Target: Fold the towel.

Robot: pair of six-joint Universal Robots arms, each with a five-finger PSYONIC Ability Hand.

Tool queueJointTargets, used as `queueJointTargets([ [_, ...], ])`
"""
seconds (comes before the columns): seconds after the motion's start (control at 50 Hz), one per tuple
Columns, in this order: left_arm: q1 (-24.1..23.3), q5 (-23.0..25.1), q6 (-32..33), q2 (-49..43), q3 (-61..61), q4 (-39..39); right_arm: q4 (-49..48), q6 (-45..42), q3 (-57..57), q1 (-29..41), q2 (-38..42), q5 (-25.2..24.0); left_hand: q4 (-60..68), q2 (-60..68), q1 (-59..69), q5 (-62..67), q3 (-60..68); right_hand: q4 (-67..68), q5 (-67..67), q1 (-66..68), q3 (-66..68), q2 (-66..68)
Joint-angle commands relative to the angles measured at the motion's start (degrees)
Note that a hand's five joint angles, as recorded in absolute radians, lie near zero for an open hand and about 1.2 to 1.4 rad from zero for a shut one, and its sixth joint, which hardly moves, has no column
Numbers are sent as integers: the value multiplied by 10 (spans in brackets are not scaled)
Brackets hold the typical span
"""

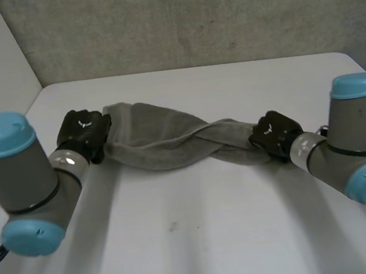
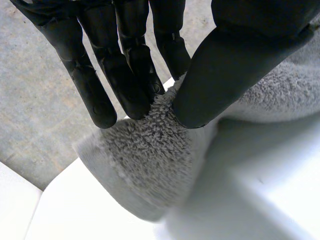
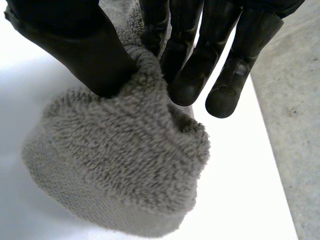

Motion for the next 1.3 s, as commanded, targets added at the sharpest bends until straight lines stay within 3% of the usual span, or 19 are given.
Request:
queueJointTargets([
  [0.02,-1,1,-2,83,-89,1,32,-12,100,-25,-101,-18,101,102,123,114,102,32,37,52,35,38],
  [0.04,-1,1,-2,83,-89,1,42,-13,117,-29,-121,-27,101,102,123,114,102,-119,-114,-99,-116,-113],
  [0.06,-1,2,-2,99,-104,1,42,-13,117,-29,-121,-27,101,102,123,114,102,-120,-116,-100,-117,-114],
  [0.1,-1,2,-2,110,-116,2,52,-8,134,-47,-154,-50,101,102,123,114,102,-503,-499,-484,-500,-497],
  [0.12,-1,3,-2,118,-126,2,52,-8,134,-47,-154,-50,101,102,123,114,102,-505,-501,-486,-502,-499],
  [0.16,-1,6,-1,126,-134,2,50,6,136,-67,-173,-57,101,102,123,114,102,-656,-652,-637,-653,-650],
  [0.22,0,17,-2,139,-147,2,50,25,130,-72,-177,-54,101,102,123,114,102,-665,-661,-645,-662,-659],
  [0.28,0,19,1,147,-154,2,51,97,101,-72,-177,-52,101,102,123,114,102,-668,-663,-648,-665,-662],
  [0.32,0,19,1,149,-155,2,54,195,57,-79,-176,-53,101,102,123,114,102,-667,-662,-647,-664,-661],
  [0.38,1,19,2,150,-155,2,55,246,32,-80,-170,-53,101,102,123,114,102,-657,-652,-637,-654,-651],
  [0.42,2,19,2,152,-155,2,69,327,-27,-81,-135,-53,101,102,123,114,102,-630,-626,-610,-627,-624],
  [0.48,8,19,2,160,-155,2,125,369,-100,-80,-91,-53,101,102,123,114,102,-606,-602,-587,-603,-600],
  [0.64,21,20,2,187,-156,2,289,411,-287,-66,46,-65,101,102,123,114,102,-537,-533,-518,-534,-531],
  [0.8,26,21,2,195,-155,2,339,463,-396,-44,150,-113,101,102,123,114,102,-537,-533,-517,-534,-531],
  [1.16,43,26,2,199,-155,16,340,484,-415,-1,202,-117,101,102,123,114,102,-534,-530,-514,-531,-528],
  [1.26,43,33,2,199,-156,16,340,482,-416,2,203,-117,101,102,123,114,102,-443,-439,-423,-440,-437],
  [1.3,44,33,2,199,-156,17,340,481,-417,2,200,-118,101,102,123,114,102,-336,-332,-316,-333,-330],
])
